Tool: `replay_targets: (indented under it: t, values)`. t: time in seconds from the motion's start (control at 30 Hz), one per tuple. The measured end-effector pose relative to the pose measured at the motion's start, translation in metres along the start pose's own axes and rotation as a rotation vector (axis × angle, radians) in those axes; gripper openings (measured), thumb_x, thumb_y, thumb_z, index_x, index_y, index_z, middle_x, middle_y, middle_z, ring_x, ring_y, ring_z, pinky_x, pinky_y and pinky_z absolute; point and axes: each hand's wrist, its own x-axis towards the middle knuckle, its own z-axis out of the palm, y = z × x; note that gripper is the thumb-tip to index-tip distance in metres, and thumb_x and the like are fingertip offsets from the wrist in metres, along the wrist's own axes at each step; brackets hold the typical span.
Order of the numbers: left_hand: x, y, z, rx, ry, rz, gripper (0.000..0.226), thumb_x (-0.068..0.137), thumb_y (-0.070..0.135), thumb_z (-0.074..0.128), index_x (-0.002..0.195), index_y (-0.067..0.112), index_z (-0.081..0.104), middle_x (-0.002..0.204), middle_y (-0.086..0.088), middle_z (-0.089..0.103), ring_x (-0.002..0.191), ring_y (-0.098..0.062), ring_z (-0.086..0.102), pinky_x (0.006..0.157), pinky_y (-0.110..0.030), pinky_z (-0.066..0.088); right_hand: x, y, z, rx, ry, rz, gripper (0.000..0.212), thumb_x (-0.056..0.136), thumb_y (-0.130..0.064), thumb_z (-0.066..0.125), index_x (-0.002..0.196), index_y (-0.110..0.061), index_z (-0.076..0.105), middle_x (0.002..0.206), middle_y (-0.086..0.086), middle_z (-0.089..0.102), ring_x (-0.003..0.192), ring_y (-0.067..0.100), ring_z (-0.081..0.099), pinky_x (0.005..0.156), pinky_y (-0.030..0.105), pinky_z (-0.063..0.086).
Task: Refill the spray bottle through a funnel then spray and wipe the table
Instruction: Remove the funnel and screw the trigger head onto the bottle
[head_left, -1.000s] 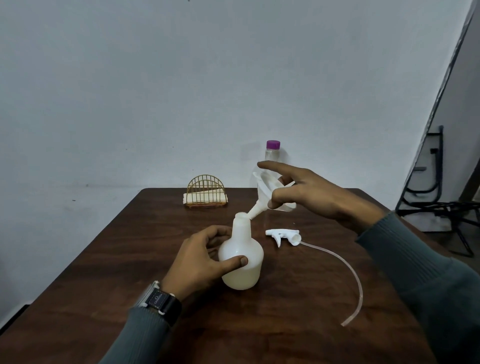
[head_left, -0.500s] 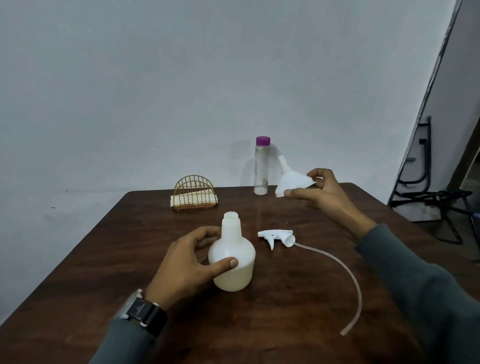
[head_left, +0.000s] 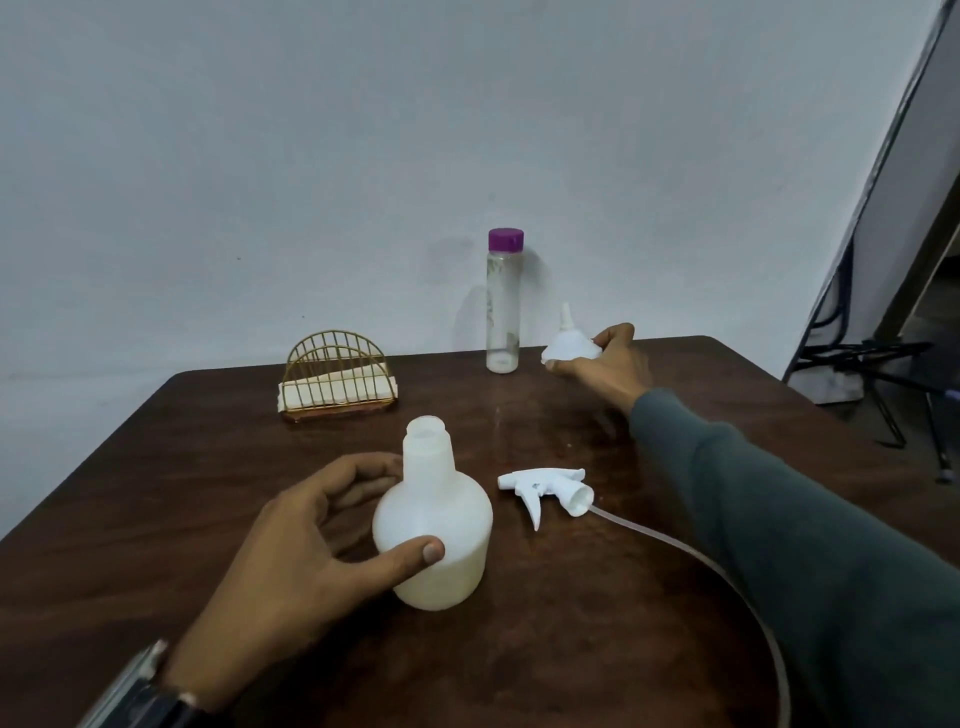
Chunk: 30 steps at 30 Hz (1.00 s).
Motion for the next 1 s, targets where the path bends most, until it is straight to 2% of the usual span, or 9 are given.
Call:
replay_targets:
  t: [0.1, 0.2, 0.33, 0.47, 0.57, 0.7, 0.8, 0.9, 1.0]
  values:
    - [0.002, -0.002, 0.000, -0.043, -0.020, -0.003, 0.069, 0.047, 0.054, 0.093, 0.111, 0.049, 0.068, 0.117, 0.020, 0.073, 0.111, 0.001, 0.068, 0.092, -0.028, 0.059, 0.028, 0.005, 0.016, -0.059, -0.055, -0.009, 0.086, 0.065, -0.061, 0.082, 0.131, -0.027, 0.037, 0.132, 0.003, 0.053, 0.131, 0.034, 0.047, 0.111, 0.051, 0.042]
    - [0.004, -0.005, -0.001, -0.076, -0.040, -0.004, 0.065, 0.049, 0.045, 0.096, 0.109, 0.045, 0.071, 0.115, 0.017, 0.075, 0.109, -0.002, 0.071, 0.088, -0.022, 0.059, 0.047, 0.008, 0.033, -0.161, -0.088, -0.015, 0.092, 0.071, -0.061, 0.078, 0.148, -0.033, 0.037, 0.150, 0.006, 0.050, 0.142, 0.037, 0.036, 0.118, 0.051, 0.031]
    - [0.003, -0.004, -0.001, -0.104, -0.053, 0.011, 0.065, 0.049, 0.044, 0.094, 0.110, 0.043, 0.072, 0.115, 0.013, 0.075, 0.107, -0.008, 0.073, 0.087, -0.023, 0.059, 0.059, 0.008, 0.045, -0.304, -0.123, 0.002, 0.087, 0.081, -0.061, 0.071, 0.154, -0.031, 0.035, 0.157, 0.007, 0.045, 0.149, 0.037, 0.025, 0.115, 0.049, 0.023]
    - [0.002, -0.002, 0.000, -0.100, -0.043, 0.022, 0.059, 0.055, 0.038, 0.097, 0.109, 0.041, 0.072, 0.114, 0.014, 0.075, 0.107, -0.008, 0.073, 0.086, -0.023, 0.060, 0.065, 0.008, 0.047, -0.386, -0.129, 0.021, 0.081, 0.084, -0.058, 0.069, 0.152, -0.023, 0.040, 0.156, 0.011, 0.045, 0.150, 0.037, 0.024, 0.114, 0.048, 0.024]
    - [0.001, 0.000, 0.002, -0.101, -0.020, 0.026, 0.059, 0.053, 0.028, 0.094, 0.106, 0.038, 0.072, 0.112, 0.014, 0.076, 0.106, -0.006, 0.073, 0.086, -0.022, 0.059, 0.064, 0.006, 0.045, -0.407, -0.130, 0.036, 0.088, 0.081, -0.060, 0.071, 0.153, -0.021, 0.038, 0.157, 0.012, 0.043, 0.148, 0.038, 0.027, 0.115, 0.050, 0.026]
    - [-0.001, 0.001, 0.001, -0.101, -0.030, 0.007, 0.059, 0.054, 0.031, 0.093, 0.109, 0.036, 0.072, 0.114, 0.016, 0.075, 0.107, -0.005, 0.072, 0.087, -0.023, 0.059, 0.051, -0.001, 0.038, -0.324, -0.141, 0.064, 0.104, 0.076, -0.062, 0.074, 0.156, -0.013, 0.027, 0.161, 0.015, 0.034, 0.149, 0.041, 0.027, 0.117, 0.052, 0.030]
    - [0.000, 0.001, 0.000, -0.073, -0.043, 0.003, 0.062, 0.056, 0.043, 0.095, 0.112, 0.041, 0.069, 0.116, 0.019, 0.074, 0.112, -0.001, 0.069, 0.087, -0.026, 0.060, 0.026, -0.008, 0.027, -0.286, -0.132, 0.003, 0.101, 0.081, -0.061, 0.072, 0.157, -0.014, 0.025, 0.160, 0.018, 0.030, 0.149, 0.040, 0.026, 0.118, 0.049, 0.030]
    - [0.001, 0.002, -0.002, -0.003, -0.074, -0.028, 0.066, 0.056, 0.053, 0.088, 0.116, 0.046, 0.062, 0.115, 0.026, 0.072, 0.113, 0.008, 0.064, 0.081, -0.012, 0.056, -0.013, -0.019, 0.011, -0.351, -0.229, -0.111, 0.082, 0.083, -0.063, 0.072, 0.147, -0.020, 0.044, 0.153, 0.011, 0.044, 0.139, 0.032, 0.045, 0.111, 0.043, 0.041]
    - [0.001, 0.005, -0.004, 0.038, -0.098, -0.060, 0.068, 0.057, 0.054, 0.086, 0.119, 0.045, 0.058, 0.115, 0.027, 0.071, 0.110, 0.009, 0.064, 0.077, -0.007, 0.053, -0.056, -0.027, -0.009, -0.489, -0.443, -0.096, 0.056, 0.087, -0.068, 0.064, 0.119, -0.021, 0.061, 0.125, 0.007, 0.068, 0.089, 0.022, 0.066, 0.081, 0.032, 0.052]
